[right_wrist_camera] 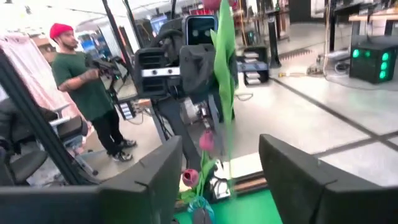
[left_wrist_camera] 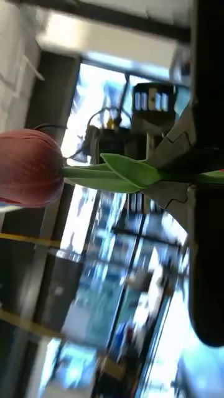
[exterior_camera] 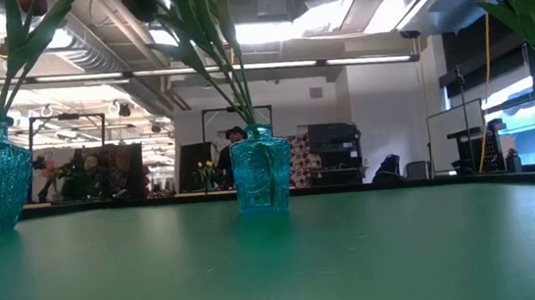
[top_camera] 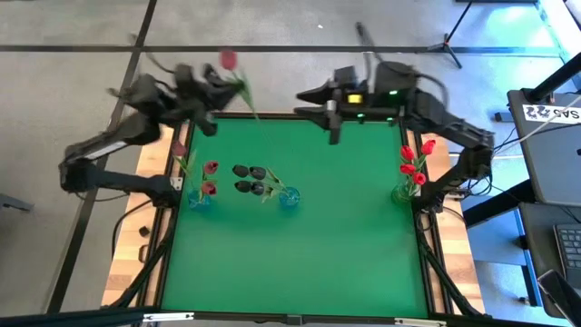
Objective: Sort flowers into vase by color
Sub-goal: Put the red flower into the left blue flower vase
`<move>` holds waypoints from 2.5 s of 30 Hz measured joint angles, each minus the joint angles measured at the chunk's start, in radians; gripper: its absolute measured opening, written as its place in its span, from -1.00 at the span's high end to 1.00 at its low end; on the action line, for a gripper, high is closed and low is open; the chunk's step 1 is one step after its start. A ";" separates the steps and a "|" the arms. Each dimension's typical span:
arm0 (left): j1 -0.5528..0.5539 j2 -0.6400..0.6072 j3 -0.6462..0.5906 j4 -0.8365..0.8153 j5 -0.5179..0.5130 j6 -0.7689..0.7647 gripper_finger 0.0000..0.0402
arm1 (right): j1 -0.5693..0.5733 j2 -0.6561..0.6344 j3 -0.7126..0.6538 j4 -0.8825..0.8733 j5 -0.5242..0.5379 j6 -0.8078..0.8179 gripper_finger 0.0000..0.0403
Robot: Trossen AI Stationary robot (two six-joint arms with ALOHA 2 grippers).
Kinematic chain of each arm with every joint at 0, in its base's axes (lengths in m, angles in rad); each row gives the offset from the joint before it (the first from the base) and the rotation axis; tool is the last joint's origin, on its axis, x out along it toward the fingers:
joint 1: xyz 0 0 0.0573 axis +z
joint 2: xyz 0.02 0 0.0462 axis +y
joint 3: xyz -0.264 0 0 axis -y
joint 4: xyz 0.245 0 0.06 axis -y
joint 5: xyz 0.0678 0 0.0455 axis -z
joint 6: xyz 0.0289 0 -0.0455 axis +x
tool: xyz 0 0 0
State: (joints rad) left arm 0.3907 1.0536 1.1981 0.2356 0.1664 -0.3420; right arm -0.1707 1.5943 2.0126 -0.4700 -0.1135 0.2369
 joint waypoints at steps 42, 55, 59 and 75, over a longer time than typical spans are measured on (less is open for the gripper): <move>-0.145 -0.757 -0.330 -0.890 -0.123 0.125 0.99 | 0.138 -0.154 -0.001 -0.327 0.396 0.117 -0.11; -0.145 -0.845 -0.304 -0.927 -0.123 0.248 0.99 | 0.137 -0.154 -0.001 -0.324 0.545 0.125 -0.11; -0.145 -0.845 -0.313 -1.007 -0.122 0.224 0.99 | 0.124 -0.154 -0.001 -0.324 0.548 0.140 -0.11; -0.145 -0.844 -0.359 -1.014 -0.068 0.068 0.62 | 0.123 -0.154 -0.001 -0.324 0.540 0.141 -0.12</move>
State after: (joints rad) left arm 0.2455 0.2092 0.8393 -0.7784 0.0986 -0.2739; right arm -0.0475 1.4406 2.0113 -0.7944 0.4264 0.3775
